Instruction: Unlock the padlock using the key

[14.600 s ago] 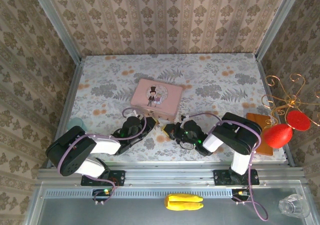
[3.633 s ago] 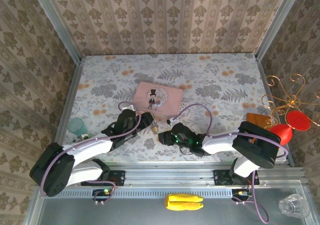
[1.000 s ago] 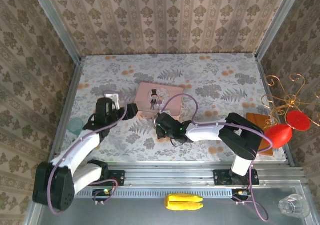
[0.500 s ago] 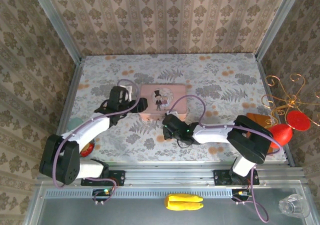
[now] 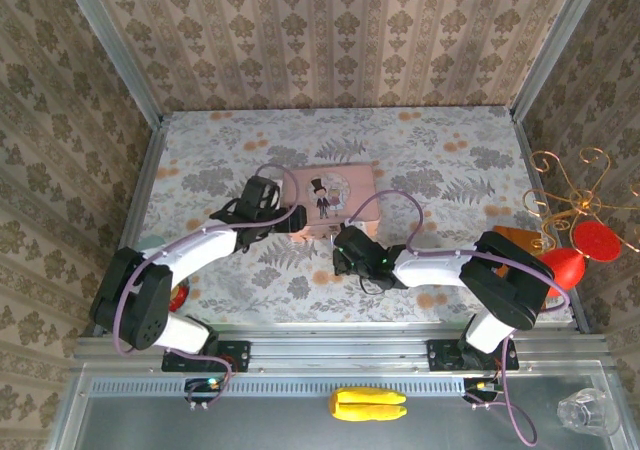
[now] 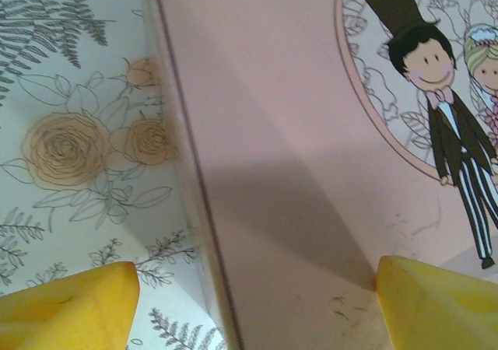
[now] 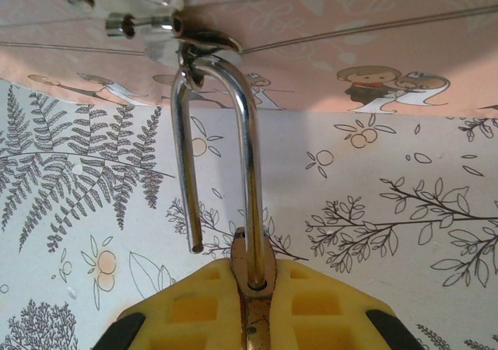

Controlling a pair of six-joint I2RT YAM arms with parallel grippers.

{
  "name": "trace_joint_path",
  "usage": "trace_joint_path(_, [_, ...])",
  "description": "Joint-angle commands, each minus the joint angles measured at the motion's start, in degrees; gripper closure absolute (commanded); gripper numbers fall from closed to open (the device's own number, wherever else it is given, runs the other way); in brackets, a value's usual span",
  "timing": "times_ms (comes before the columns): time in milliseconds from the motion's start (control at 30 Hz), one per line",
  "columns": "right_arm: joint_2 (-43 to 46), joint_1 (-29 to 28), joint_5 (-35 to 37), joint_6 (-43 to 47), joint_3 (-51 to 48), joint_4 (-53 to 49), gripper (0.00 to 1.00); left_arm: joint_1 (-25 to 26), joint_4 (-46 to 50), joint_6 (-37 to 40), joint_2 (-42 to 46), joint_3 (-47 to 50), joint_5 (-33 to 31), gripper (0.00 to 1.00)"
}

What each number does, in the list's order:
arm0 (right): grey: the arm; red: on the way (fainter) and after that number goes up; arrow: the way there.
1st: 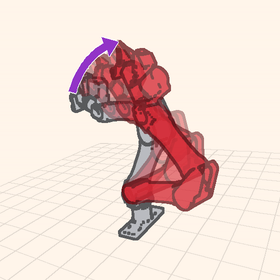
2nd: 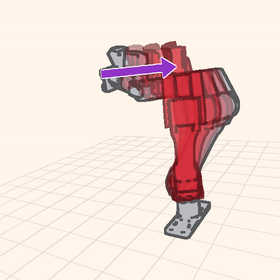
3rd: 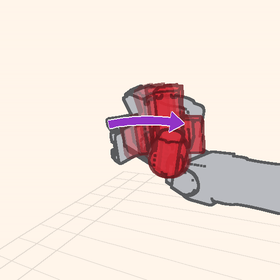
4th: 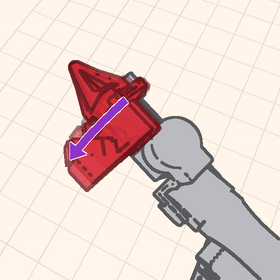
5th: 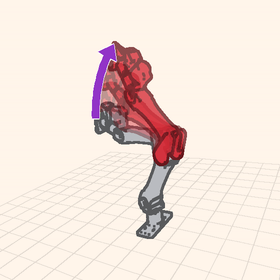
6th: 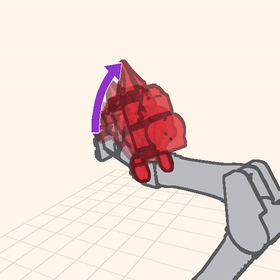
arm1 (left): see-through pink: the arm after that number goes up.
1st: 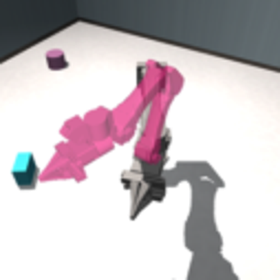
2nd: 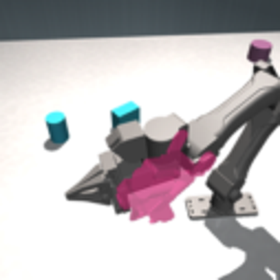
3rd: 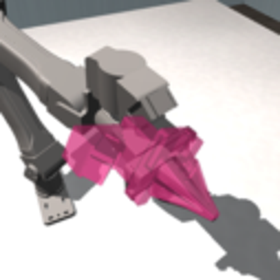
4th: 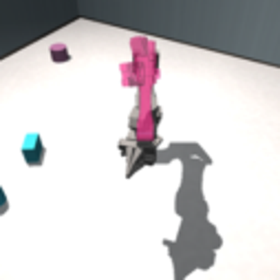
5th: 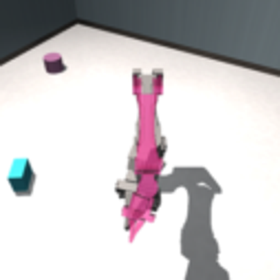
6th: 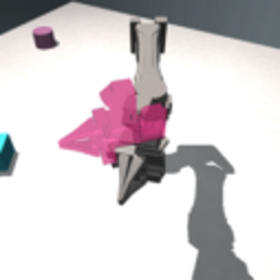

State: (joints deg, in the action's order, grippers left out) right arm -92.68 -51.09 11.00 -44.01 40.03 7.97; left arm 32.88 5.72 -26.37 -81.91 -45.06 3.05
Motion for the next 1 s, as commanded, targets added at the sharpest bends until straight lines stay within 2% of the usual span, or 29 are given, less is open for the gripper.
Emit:
trace_joint_path(0, [2.7,1.1,2.9,-3.3,-1.5,1.9,1.00,2.6,2.9,-1.4,-0.5,0.3,-2.2,0.20])
trace_joint_path(600, [7.2,3.7,9.1,-10.2,-4.9,0.1,1.00,10.8,-2.4,-10.2,0.0,8.7,-8.9,0.24])
trace_joint_path(967, [7.1,7.7,7.4,-15.3,-5.0,1.3,1.00,17.5,-4.5,-14.6,1.5,10.7,-14.4,0.24])
